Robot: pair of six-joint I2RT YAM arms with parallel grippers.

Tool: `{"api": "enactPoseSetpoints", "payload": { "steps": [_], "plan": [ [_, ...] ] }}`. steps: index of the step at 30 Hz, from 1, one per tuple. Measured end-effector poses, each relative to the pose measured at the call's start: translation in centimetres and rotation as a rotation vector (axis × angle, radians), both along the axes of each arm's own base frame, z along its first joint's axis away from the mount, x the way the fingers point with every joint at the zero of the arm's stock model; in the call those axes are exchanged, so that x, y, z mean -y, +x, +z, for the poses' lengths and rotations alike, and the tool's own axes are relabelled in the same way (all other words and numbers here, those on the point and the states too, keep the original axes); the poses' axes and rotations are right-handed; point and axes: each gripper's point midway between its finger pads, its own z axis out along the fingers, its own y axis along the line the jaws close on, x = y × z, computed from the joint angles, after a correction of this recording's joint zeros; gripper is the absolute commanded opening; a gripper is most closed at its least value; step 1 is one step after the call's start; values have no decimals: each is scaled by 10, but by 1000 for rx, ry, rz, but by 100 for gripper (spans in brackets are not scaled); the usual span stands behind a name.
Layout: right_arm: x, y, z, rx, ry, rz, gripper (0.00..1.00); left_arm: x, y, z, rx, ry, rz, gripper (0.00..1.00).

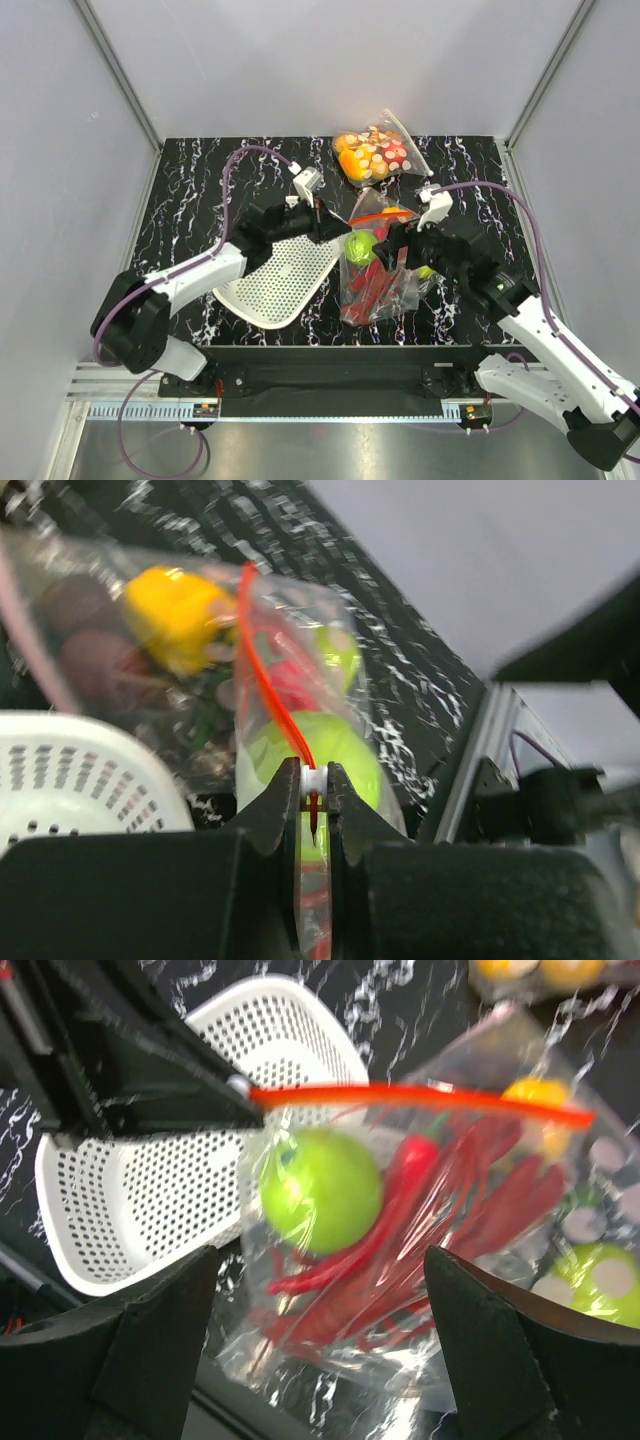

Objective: Open the zip-top bag and remove the fake food

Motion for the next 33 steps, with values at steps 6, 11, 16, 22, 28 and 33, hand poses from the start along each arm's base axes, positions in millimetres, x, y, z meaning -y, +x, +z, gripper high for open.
{"api": "enactPoseSetpoints", "payload": {
  "steps": [6, 11, 16, 22, 28, 33],
  "plan": [
    [-4, 11, 29, 155, -76, 83, 91, 0, -39, 39, 161, -44, -207, 0],
    [-24, 9, 26, 209, -128, 250, 90, -8, -70, 49, 226, -28, -341, 0],
    [-50, 0, 43, 260, -112, 434, 86, -19, -98, 63, 267, -16, -437, 0],
    [-78, -13, 53, 274, -66, 631, 78, -26, -118, 78, 311, -21, -508, 0],
    [-89, -28, 42, 217, -33, 741, 66, -29, -123, 74, 307, 2, -525, 0],
    [-93, -42, 43, 191, 12, 813, 62, -31, -123, 67, 297, 23, -524, 0]
  ]
}}
